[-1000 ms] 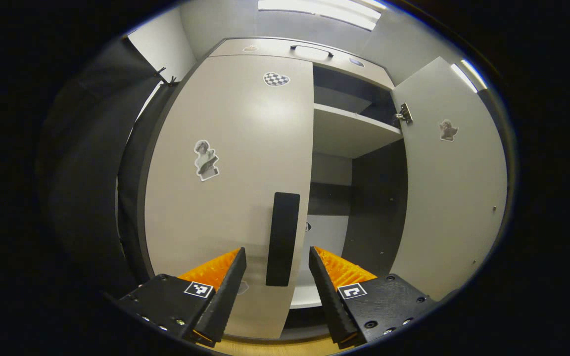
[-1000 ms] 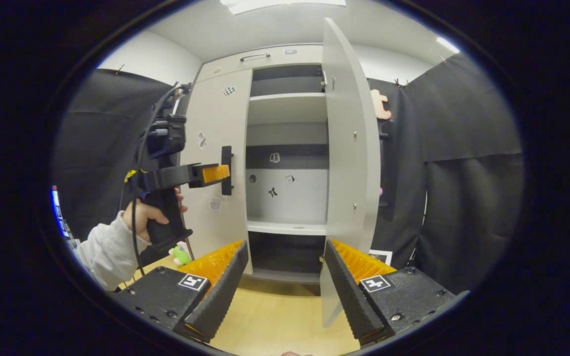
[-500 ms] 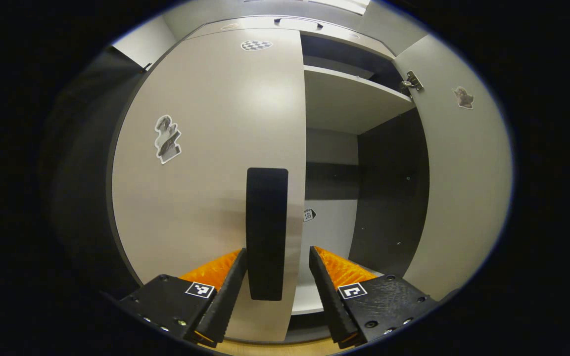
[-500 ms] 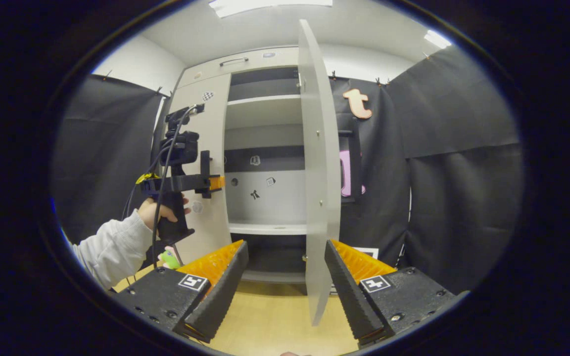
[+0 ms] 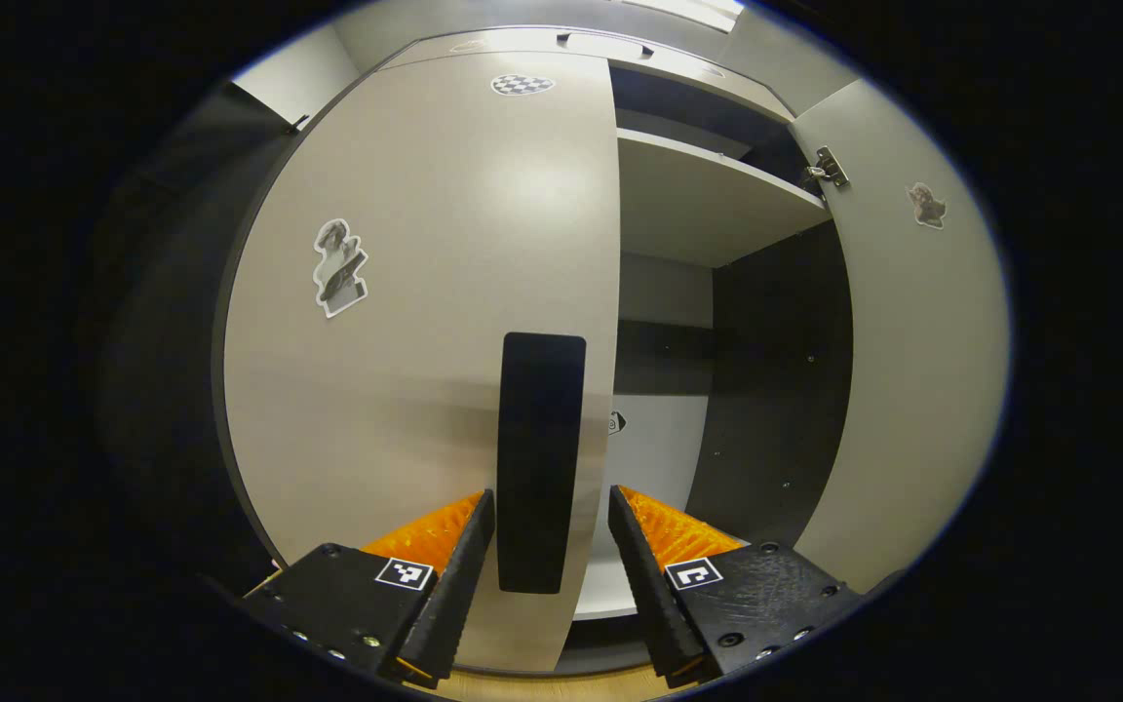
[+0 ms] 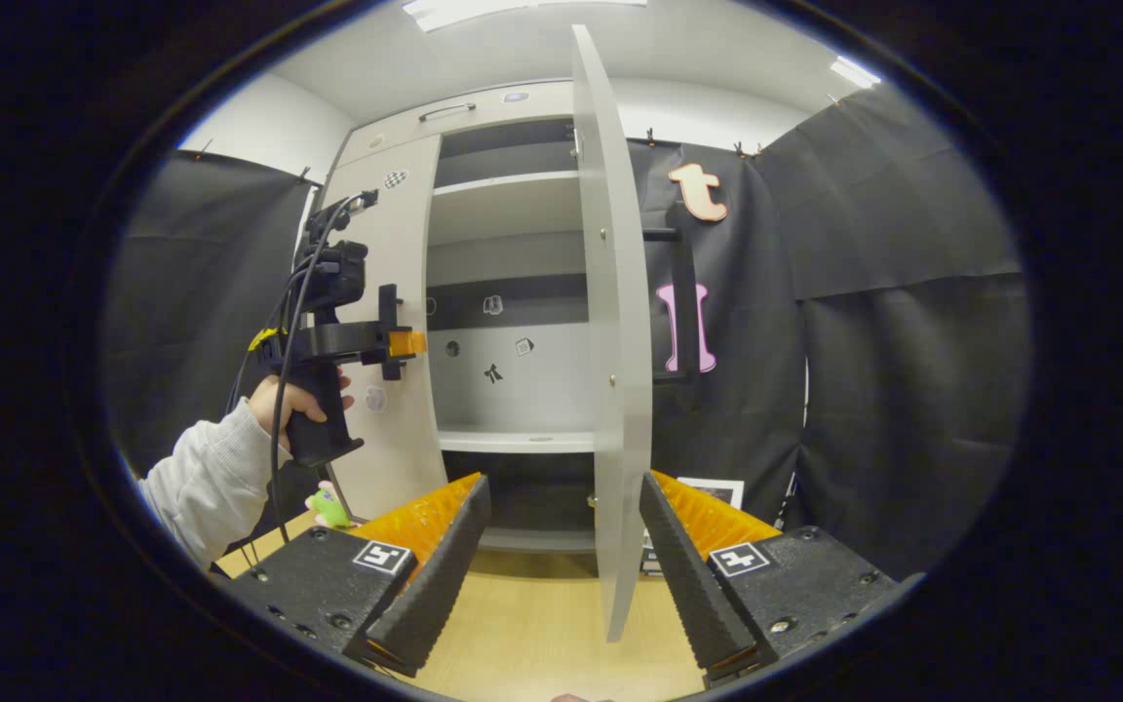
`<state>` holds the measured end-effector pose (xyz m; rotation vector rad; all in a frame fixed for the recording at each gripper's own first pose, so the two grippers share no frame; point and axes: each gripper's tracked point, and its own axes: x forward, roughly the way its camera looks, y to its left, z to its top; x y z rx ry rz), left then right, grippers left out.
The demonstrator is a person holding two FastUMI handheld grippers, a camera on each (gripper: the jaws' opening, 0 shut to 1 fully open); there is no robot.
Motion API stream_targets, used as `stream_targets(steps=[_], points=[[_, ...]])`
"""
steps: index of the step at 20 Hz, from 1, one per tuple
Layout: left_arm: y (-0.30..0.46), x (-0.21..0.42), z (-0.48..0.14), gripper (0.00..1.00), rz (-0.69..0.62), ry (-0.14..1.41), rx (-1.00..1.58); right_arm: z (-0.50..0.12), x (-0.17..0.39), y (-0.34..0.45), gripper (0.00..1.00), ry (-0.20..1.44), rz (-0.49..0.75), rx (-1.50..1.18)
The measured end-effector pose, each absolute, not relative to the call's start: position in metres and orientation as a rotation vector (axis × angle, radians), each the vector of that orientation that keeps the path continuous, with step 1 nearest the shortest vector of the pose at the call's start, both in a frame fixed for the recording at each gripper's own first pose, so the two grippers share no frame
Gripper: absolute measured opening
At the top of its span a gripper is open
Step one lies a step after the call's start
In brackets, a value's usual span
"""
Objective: Open the right door of the double-door shoe cabinet with the right hand, and open the left door with the left hand.
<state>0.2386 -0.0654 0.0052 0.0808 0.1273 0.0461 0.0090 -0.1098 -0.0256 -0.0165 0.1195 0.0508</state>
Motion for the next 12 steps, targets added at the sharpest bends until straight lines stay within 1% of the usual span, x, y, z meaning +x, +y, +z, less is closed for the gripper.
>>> stream_targets(steps=[2, 4, 5, 6, 7, 8, 10, 11, 12], points=[[-0.062, 0.239, 0.006, 0.71, 0.043, 0.126, 0.073, -0.03, 0.01, -0.108, 0.96, 0.126, 0.057, -0.012], [-0.057, 0.237, 0.008, 0.51, 0.046, 0.123, 0.055, -0.035, 0.01, -0.11, 0.96, 0.137, 0.051, -0.015], [-0.057, 0.239, 0.006, 0.34, 0.035, 0.127, 0.058, -0.036, 0.01, -0.111, 0.96, 0.14, 0.05, -0.013], [-0.057, 0.237, 0.006, 0.34, 0.024, 0.123, 0.066, -0.037, 0.01, -0.111, 0.98, 0.141, 0.049, -0.01], [-0.056, 0.239, 0.006, 0.3, 0.018, 0.111, 0.082, -0.038, 0.009, -0.112, 0.96, 0.143, 0.05, -0.006], [-0.057, 0.237, 0.006, 0.24, 0.01, 0.107, 0.096, -0.038, 0.009, -0.112, 0.98, 0.143, 0.049, -0.002], [-0.057, 0.24, 0.006, 0.13, -0.008, 0.095, 0.108, -0.04, 0.007, -0.113, 0.98, 0.146, 0.047, 0.004], [-0.057, 0.236, 0.006, 0.1, -0.013, 0.099, 0.108, -0.041, 0.007, -0.113, 0.96, 0.149, 0.045, 0.006], [-0.056, 0.235, 0.006, 0.1, -0.007, 0.108, 0.105, -0.042, 0.007, -0.114, 0.98, 0.152, 0.045, 0.007]])
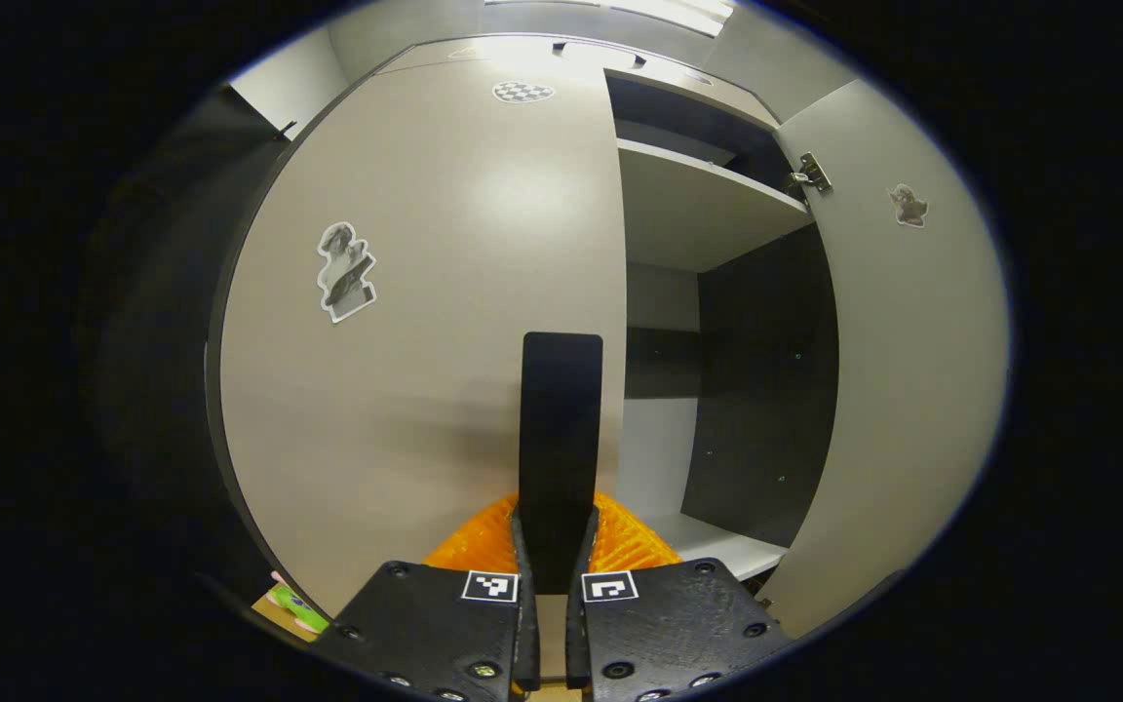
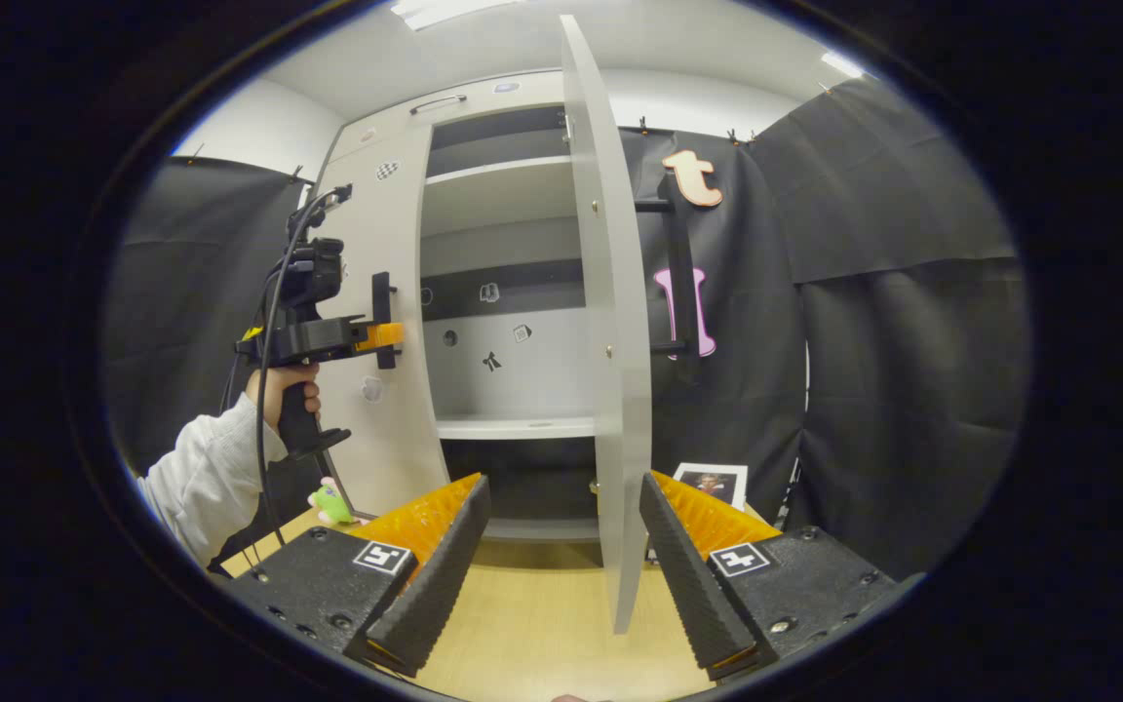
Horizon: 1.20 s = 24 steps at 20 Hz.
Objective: Open the right door of the double-door shoe cabinet with the right hand, and open the left door with the left hand.
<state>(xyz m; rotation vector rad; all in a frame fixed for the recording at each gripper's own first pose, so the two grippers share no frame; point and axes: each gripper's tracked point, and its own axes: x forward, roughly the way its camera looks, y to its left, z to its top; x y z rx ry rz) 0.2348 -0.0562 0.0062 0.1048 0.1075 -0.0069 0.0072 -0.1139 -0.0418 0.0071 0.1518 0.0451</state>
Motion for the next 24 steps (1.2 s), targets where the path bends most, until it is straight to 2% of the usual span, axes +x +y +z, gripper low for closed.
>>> stream_targets(steps=[9, 24], points=[[-0.053, 0.185, 0.016, 0.09, 0.016, 0.112, 0.144, -0.046, -0.007, -0.116, 0.96, 0.164, 0.035, -0.011], [0.007, 0.091, 0.038, 0.09, 0.055, 0.139, 0.163, -0.04, -0.005, -0.086, 0.98, 0.13, 0.081, -0.063]])
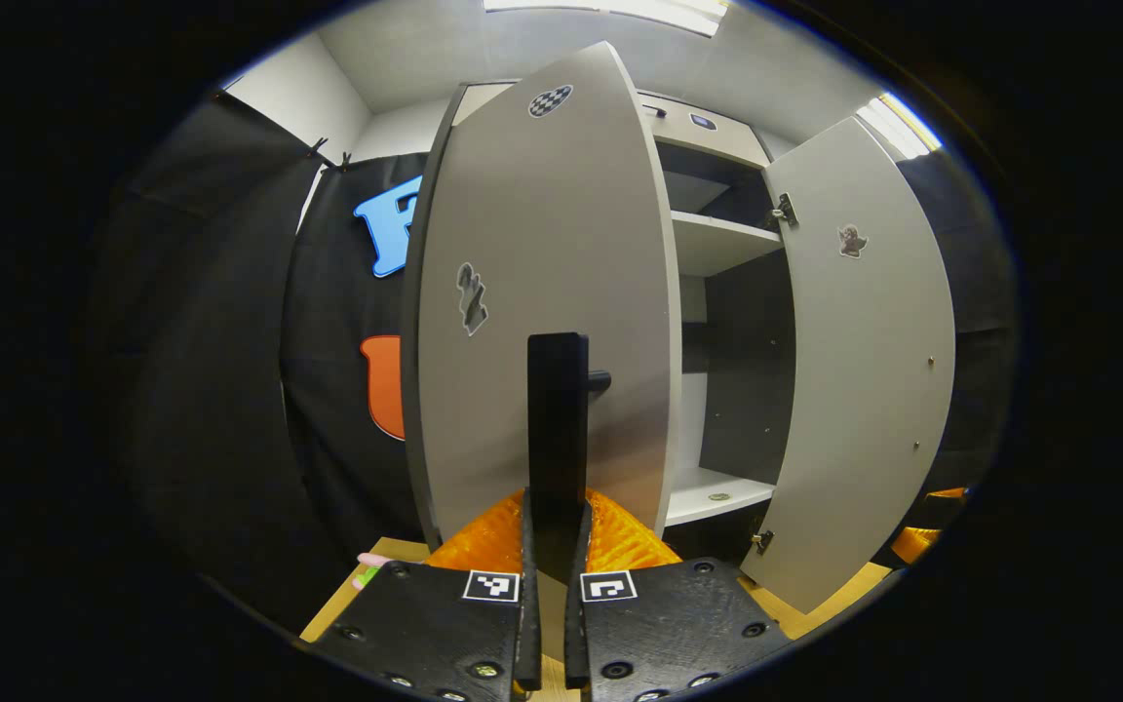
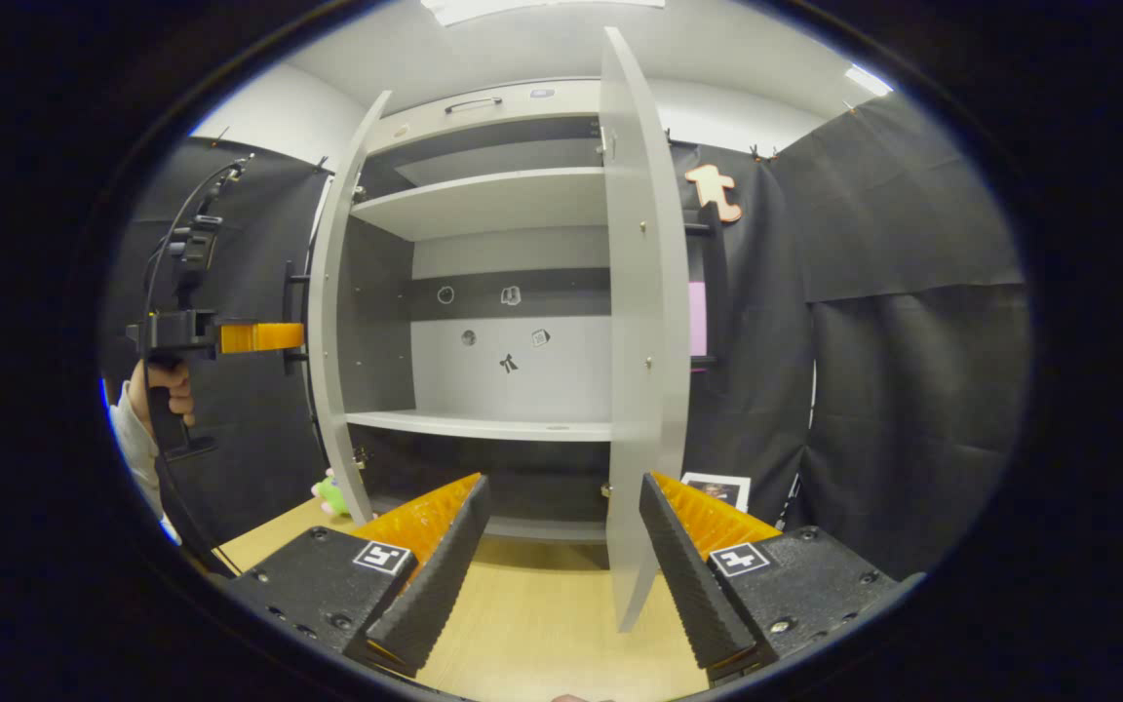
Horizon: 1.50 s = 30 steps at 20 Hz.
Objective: Open the right door of the double-door shoe cabinet with the right hand, and open the left door with the left hand.
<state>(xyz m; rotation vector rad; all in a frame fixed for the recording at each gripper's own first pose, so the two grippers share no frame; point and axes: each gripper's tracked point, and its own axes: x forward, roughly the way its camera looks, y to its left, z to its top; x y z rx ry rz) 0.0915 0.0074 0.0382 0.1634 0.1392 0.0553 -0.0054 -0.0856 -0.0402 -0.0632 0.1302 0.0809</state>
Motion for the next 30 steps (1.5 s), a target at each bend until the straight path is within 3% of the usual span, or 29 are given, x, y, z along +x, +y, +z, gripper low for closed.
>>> stream_targets(steps=[14, 21, 23, 30], points=[[0.068, 0.056, 0.042, 0.07, 0.116, 0.118, 0.096, -0.038, 0.01, -0.069, 0.98, 0.127, 0.09, -0.062], [0.119, 0.047, 0.052, 0.07, 0.243, 0.098, 0.14, -0.042, 0.013, -0.069, 0.96, 0.13, 0.08, -0.068], [0.131, 0.048, 0.054, 0.01, 0.222, 0.096, 0.126, -0.041, 0.013, -0.071, 0.96, 0.127, 0.075, -0.075], [0.139, 0.042, 0.055, 0.01, 0.168, 0.071, 0.02, -0.04, 0.012, -0.068, 0.96, 0.127, 0.053, -0.106]])
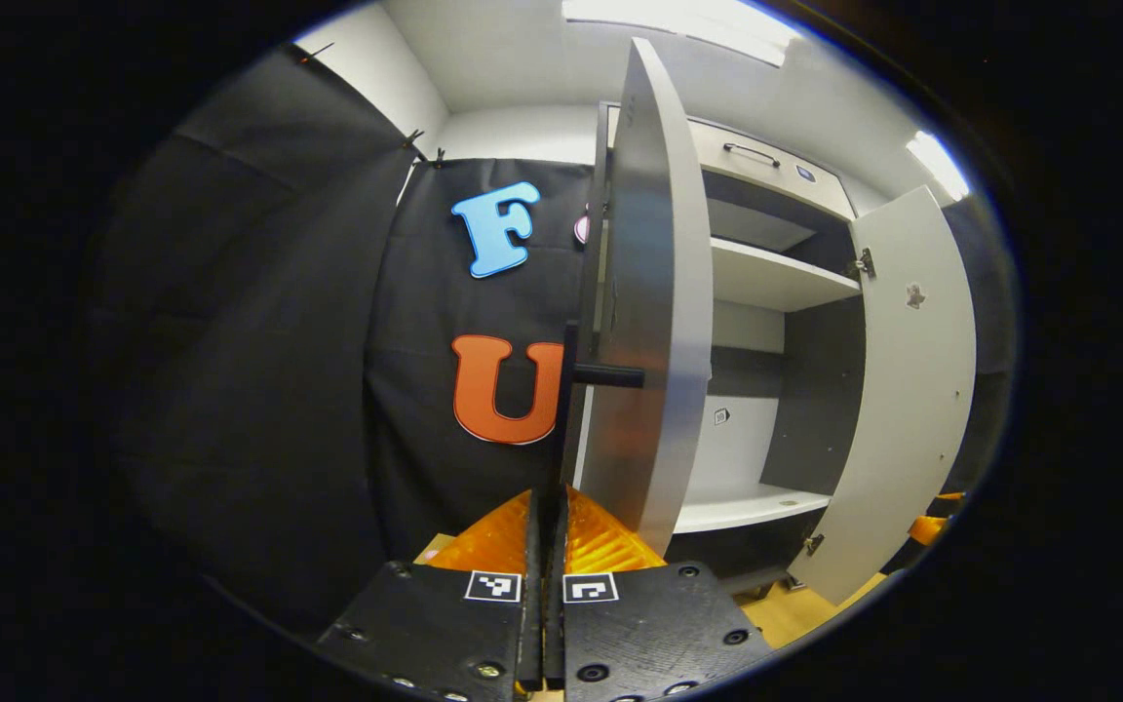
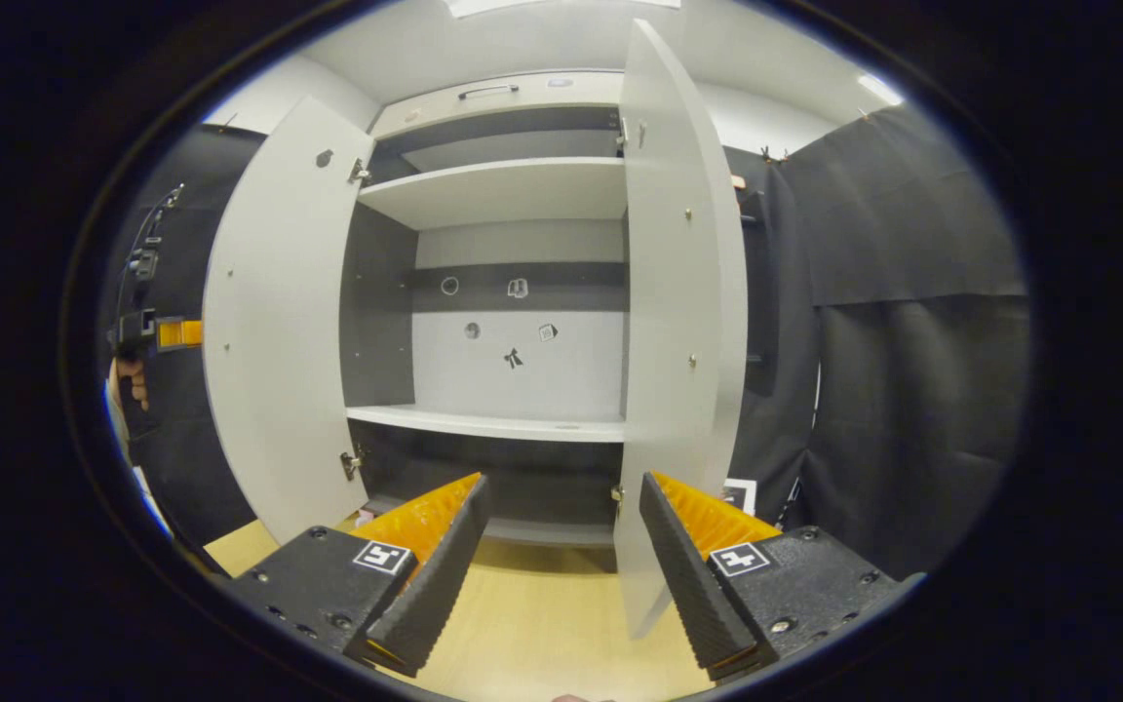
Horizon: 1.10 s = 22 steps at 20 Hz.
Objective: Open the right door of the double-door shoe cabinet with the right hand, and open the left door with the left hand.
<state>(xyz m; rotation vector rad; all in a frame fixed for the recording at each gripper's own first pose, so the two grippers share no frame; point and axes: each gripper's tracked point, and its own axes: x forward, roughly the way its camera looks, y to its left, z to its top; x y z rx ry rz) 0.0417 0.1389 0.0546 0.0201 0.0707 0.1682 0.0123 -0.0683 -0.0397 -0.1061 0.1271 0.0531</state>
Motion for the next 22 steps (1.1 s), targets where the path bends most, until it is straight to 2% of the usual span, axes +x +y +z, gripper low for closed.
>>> stream_targets(steps=[3, 5, 8, 13, 14, 16, 17, 18, 20, 21, 22], points=[[0.146, 0.015, 0.061, 0.04, 0.275, 0.029, 0.051, -0.035, 0.009, -0.058, 0.98, 0.102, 0.07, -0.134], [0.111, 0.003, 0.04, 0.01, 0.255, 0.008, -0.016, -0.038, 0.01, -0.055, 0.96, 0.103, 0.082, -0.123], [0.033, 0.006, -0.008, 0.01, 0.13, 0.066, -0.077, -0.042, 0.014, -0.043, 0.96, 0.121, 0.116, -0.11], [0.007, 0.02, -0.043, 0.01, 0.155, 0.095, 0.036, -0.041, 0.007, -0.038, 0.96, 0.11, 0.146, -0.14], [-0.001, 0.022, -0.045, 0.02, 0.123, 0.09, 0.048, -0.041, 0.004, -0.038, 0.96, 0.107, 0.146, -0.139], [-0.017, 0.021, -0.046, 0.14, 0.066, 0.082, 0.037, -0.043, -0.001, -0.042, 0.98, 0.105, 0.136, -0.136], [-0.02, 0.021, -0.043, 0.25, 0.054, 0.068, 0.03, -0.043, 0.0, -0.044, 0.96, 0.105, 0.129, -0.134], [-0.025, 0.018, -0.039, 0.31, 0.046, 0.055, 0.03, -0.043, -0.001, -0.047, 0.96, 0.108, 0.122, -0.129], [-0.027, 0.019, -0.033, 0.55, 0.054, 0.042, 0.049, -0.045, -0.003, -0.053, 0.96, 0.111, 0.113, -0.116], [-0.025, 0.019, -0.033, 0.84, 0.066, 0.048, 0.063, -0.045, -0.003, -0.055, 0.98, 0.11, 0.107, -0.111], [-0.024, 0.019, -0.034, 0.87, 0.076, 0.06, 0.072, -0.045, -0.004, -0.057, 0.98, 0.109, 0.1, -0.109]])
